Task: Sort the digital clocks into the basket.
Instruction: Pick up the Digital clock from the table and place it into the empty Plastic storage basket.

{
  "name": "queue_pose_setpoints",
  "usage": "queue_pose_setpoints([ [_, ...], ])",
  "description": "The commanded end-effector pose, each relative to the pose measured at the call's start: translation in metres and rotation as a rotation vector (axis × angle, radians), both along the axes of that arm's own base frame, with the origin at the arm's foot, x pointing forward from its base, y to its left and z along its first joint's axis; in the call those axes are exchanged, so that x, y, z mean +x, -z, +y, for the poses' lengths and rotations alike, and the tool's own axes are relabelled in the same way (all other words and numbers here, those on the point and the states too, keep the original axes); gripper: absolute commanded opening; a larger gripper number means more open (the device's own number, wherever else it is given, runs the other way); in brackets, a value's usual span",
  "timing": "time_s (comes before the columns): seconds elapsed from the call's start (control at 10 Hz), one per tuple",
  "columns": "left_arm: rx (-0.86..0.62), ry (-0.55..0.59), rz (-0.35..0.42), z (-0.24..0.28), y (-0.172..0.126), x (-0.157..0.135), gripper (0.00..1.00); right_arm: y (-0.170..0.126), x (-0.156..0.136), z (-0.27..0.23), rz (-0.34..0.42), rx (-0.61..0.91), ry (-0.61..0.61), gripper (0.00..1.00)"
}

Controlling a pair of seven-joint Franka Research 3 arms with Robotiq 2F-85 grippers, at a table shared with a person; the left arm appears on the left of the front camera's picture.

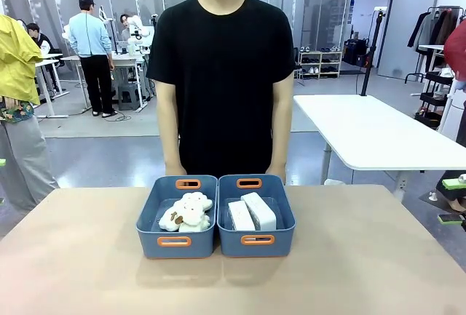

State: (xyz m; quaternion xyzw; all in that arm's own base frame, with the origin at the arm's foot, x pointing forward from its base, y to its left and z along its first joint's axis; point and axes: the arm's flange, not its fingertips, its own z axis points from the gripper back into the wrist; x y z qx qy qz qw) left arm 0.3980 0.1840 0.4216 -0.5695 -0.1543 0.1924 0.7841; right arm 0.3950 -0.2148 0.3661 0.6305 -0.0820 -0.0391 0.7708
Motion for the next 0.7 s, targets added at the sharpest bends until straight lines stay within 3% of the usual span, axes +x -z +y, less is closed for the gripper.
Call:
queue_pose_setpoints([
  [0.0,0.0,0.009,0.016,0.001,-0.0052,-0.0013,1.0,0.0001,-0.001,0.0012,-0.005,0.016,0.006,1.0],
  [0.6,0.0,0.009,0.016,0.001,-0.0052,-0.0013,1.0,0.0001,-0.001,0.0012,-0.005,0.016,0.006,1.0],
])
